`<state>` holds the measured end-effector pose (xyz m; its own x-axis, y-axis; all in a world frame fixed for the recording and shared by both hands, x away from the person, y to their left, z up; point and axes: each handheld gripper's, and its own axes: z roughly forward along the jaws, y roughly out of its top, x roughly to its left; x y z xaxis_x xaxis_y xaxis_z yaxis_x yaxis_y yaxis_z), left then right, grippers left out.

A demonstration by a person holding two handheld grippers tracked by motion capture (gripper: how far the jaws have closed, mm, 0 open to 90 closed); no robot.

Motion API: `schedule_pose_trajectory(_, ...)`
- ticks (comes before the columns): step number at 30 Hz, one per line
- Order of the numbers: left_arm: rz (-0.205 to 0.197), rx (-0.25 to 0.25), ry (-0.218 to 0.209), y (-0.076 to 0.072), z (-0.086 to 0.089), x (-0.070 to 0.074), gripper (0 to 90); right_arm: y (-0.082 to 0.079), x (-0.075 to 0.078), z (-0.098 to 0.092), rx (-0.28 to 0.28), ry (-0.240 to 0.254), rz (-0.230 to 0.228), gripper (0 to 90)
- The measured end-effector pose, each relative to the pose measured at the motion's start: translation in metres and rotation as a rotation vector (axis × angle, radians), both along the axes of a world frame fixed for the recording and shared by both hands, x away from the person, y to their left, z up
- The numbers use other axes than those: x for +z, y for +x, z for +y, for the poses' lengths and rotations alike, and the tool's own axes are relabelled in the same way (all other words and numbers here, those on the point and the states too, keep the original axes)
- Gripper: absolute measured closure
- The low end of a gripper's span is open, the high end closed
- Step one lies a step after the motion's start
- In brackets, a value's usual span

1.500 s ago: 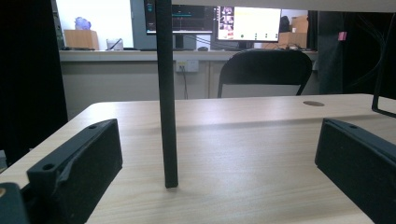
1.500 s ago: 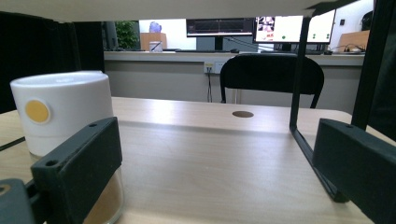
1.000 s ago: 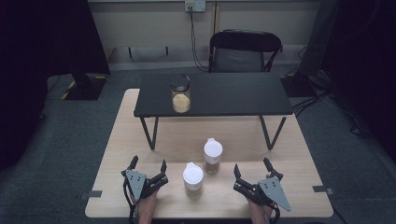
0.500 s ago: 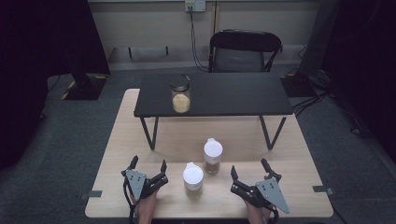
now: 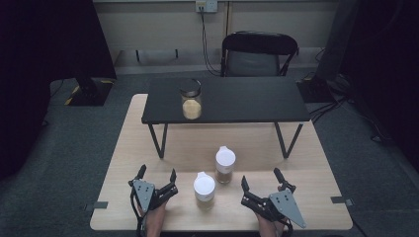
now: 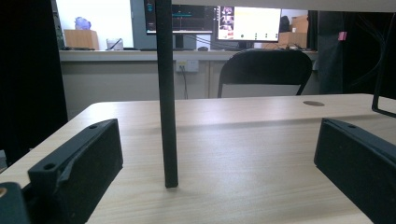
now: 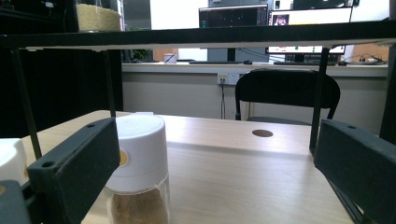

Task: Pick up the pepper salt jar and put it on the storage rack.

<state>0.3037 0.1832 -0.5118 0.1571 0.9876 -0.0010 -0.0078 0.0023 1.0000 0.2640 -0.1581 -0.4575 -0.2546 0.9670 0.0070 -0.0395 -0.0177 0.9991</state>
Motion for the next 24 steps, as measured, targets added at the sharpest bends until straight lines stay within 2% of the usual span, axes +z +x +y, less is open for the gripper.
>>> schedule_pose_trajectory(12,0.0,0.0,0.0,0.0,0.0,0.0,0.6,-0.003,0.007,0.011,0.043,-0.014,0.005,0.0)
schedule_pose_trajectory(17,0.0,0.0,0.0,0.0,0.0,0.0,0.6,-0.005,0.01,0.019,0.06,-0.047,0.009,0.0)
schedule_pose_trajectory(24,0.0,0.0,0.001,0.0,0.0,0.0,0.8,-0.008,0.014,0.034,0.108,-0.037,-0.001,0.0)
